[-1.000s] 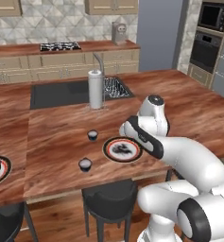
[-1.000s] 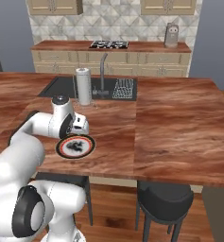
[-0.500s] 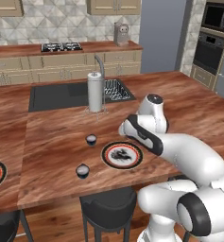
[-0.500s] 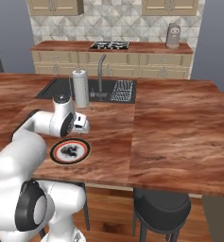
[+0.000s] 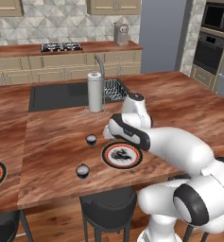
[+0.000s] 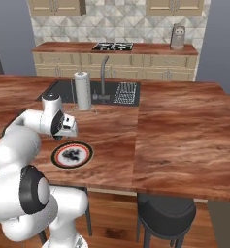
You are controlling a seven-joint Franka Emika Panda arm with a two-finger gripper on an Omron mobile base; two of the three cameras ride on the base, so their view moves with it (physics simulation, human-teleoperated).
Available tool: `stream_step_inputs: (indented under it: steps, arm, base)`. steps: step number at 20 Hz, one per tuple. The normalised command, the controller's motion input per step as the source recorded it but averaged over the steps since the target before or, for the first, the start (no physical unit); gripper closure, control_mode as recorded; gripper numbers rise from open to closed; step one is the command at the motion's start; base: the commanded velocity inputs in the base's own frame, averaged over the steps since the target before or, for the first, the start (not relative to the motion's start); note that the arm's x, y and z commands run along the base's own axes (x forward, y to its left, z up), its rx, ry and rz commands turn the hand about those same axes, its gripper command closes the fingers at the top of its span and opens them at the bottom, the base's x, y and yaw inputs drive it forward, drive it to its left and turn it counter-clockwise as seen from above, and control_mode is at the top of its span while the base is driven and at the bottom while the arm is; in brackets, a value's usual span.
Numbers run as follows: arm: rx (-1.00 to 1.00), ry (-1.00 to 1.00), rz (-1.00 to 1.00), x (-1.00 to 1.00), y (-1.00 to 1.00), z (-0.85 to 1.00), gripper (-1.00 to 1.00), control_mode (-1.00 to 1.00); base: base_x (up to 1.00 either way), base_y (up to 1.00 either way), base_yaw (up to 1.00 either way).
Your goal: Place two yogurt containers on each plate.
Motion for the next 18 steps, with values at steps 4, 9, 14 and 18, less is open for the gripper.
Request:
stream_step_inputs:
  steps: [4, 9, 14, 18]
  arm:
    - [0.0, 0.13, 0.14, -0.4, 0.85, -0.03, -1.0, -1.0]
    - [-0.02, 0.02, 0.17, -0.72, 0.86, -0.14, -1.0, -1.0]
    - [-0.08, -0.02, 0.1, -0.59, 0.73, -0.39, -1.0, -1.0]
    - [-0.17, 0.0, 0.0, 0.11, 0.26, -0.32, -1.0, -1.0]
  base:
    - [0.0, 0.0, 0.0]
    - [0.0, 0.0, 0.0]
    - [0.0, 0.0, 0.0]
    - [0.0, 0.0, 0.0]
